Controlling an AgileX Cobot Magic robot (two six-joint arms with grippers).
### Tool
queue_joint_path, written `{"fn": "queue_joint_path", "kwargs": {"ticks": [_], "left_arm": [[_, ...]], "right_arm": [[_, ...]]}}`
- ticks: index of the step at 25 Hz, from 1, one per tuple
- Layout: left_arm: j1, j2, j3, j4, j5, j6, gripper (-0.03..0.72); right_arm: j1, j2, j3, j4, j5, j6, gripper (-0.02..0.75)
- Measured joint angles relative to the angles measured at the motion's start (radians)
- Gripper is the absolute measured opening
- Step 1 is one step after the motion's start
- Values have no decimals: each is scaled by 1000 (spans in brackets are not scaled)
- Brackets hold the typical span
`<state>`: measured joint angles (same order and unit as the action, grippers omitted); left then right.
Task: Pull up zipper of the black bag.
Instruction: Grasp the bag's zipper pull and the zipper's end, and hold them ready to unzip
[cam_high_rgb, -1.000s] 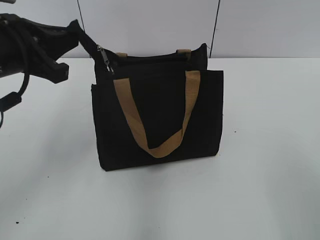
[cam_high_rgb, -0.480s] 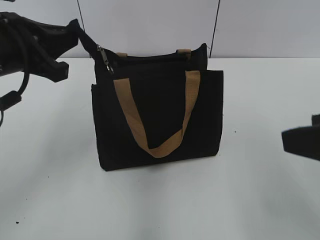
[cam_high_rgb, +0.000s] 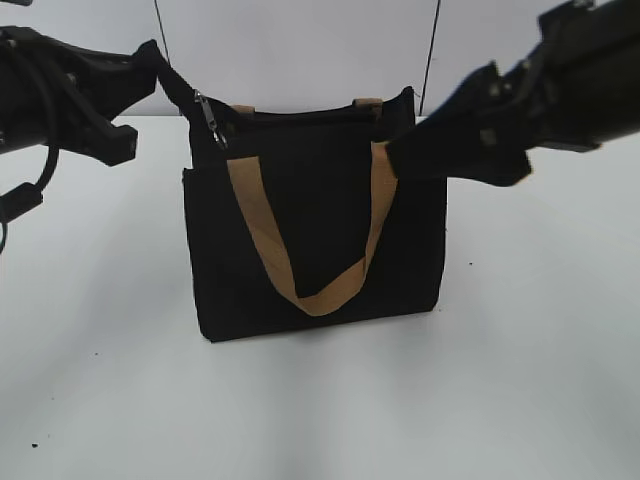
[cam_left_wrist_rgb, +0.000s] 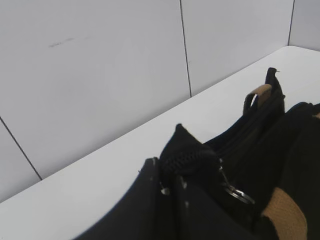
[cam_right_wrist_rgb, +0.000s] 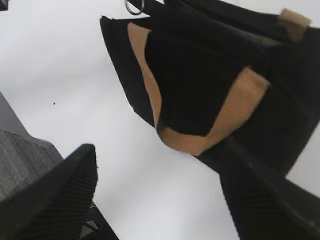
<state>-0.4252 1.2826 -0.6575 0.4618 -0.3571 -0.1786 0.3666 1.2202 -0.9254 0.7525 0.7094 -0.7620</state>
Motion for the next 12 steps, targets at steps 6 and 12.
{"fn": "queue_joint_path", "kwargs": {"ticks": [6, 12], "left_arm": [[0, 0, 0, 0, 0, 0, 32], [0, 0, 0, 0, 1, 0, 32]], "right_arm": [[142, 167, -138, -18, -90, -35, 583], [247, 267, -191, -18, -240, -91, 583]]}}
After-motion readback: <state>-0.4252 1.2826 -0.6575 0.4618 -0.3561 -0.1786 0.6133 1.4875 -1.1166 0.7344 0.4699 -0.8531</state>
